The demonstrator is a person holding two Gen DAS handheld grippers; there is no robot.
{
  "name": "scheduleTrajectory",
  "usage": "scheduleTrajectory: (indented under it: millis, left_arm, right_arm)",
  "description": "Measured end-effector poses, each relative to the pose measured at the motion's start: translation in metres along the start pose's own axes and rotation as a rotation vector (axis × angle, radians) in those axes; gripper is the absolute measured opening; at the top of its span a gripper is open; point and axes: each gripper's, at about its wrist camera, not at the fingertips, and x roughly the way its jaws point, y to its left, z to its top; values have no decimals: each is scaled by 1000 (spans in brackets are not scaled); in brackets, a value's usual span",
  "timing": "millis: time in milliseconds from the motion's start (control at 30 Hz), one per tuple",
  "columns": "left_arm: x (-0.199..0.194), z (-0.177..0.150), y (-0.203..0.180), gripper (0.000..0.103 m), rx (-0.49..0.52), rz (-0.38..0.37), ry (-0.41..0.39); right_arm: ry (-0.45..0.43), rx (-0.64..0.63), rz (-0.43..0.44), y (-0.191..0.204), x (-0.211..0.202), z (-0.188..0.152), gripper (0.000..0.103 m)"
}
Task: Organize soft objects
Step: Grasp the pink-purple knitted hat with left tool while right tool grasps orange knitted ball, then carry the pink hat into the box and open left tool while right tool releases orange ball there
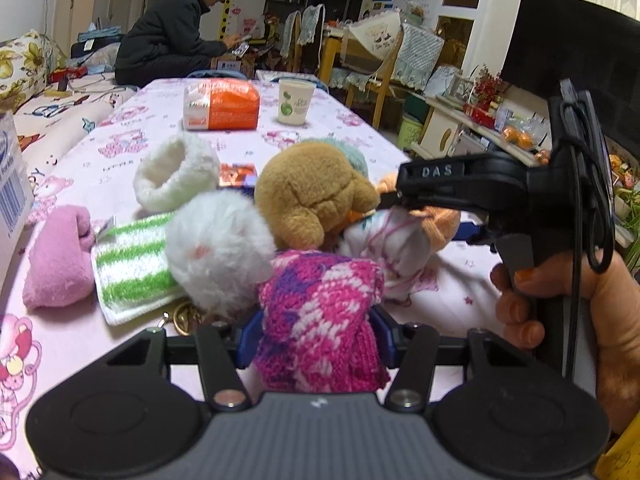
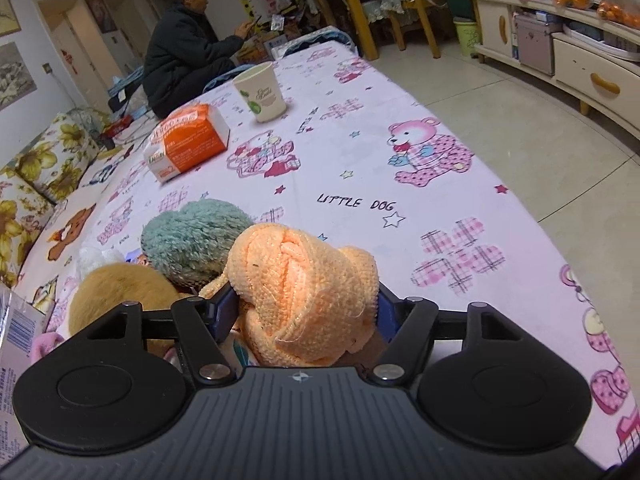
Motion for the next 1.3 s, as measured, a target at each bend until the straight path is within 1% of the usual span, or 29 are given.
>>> scheduleTrajectory:
  millis: [233,367,467,633,933,1033,1100,1233,1300]
  left_arm:
    - [-16,8,3,55,-3,-28,-76]
    - [-25,10,8,55,-11,-32,-116]
    - [-32,12,14,55,-28,-27,-136]
    - [-41,15,25,55,-46,-4,-167]
    - [-56,17,48,55,-106,50,-203]
    - [-60,17,54,55,-123,69,-215]
    - [-64,17,58,55,-131,81,-224]
    - [-75,18,67,55,-158,105,-255]
    - [-81,19,72,55,-168,117,-273]
  right_arm:
    - [-22,81,29,-11,-17,-3,84]
    - [-26,116,78,-11,-27,-5,84]
    - [-34,103,100,-5,-32,-5,84]
    - [-13,84,146,7,-30,-10,84]
    - [15,-24,212,31,-21,-14,84]
    - [9,-61,217,37,-18,-12,84]
    - [-1,-79,202,38,-16,-7,84]
    - [-21,-38,221,32,-20,0,83]
    - [-40,-31,227,35,-21,3,83]
